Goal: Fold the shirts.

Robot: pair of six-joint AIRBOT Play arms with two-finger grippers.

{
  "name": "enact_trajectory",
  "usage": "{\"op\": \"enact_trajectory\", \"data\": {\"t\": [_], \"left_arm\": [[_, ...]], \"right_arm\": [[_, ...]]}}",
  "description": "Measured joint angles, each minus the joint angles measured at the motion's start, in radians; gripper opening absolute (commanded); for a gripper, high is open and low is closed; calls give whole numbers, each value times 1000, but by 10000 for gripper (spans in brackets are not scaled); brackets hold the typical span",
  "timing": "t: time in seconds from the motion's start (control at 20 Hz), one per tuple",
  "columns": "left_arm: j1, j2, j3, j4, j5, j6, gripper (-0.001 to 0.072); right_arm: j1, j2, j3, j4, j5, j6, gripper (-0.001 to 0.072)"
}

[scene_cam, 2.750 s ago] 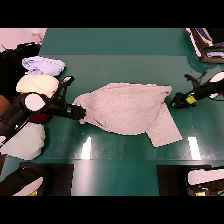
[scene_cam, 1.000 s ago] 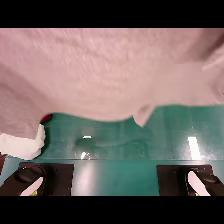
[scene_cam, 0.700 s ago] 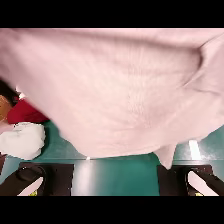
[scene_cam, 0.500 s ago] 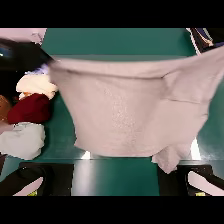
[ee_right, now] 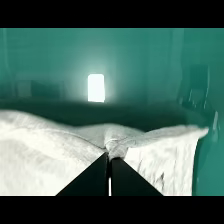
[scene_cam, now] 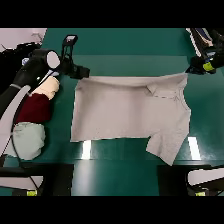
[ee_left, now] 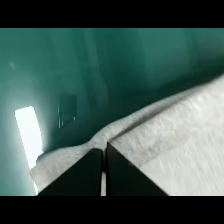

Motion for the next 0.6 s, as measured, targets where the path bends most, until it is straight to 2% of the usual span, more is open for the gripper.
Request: {"op": "enact_trajectory", "data": {"t": [0.1,0.25,0.4,0.6], "left_arm": [[38,-53,44,-19,46,12,24],[71,-89,79,-60,68,77,24],[82,-103,91,-86,-24,153,23],[88,-109,50,-107,-168,210,23]], "right_arm": [[0,-59,60,2,-40,-10,9],[0,-106,115,3,-61,-28,9],[0,-115,85,-2,-34,-44,9],[0,-57,-84,-8,-35,-55,10]]}}
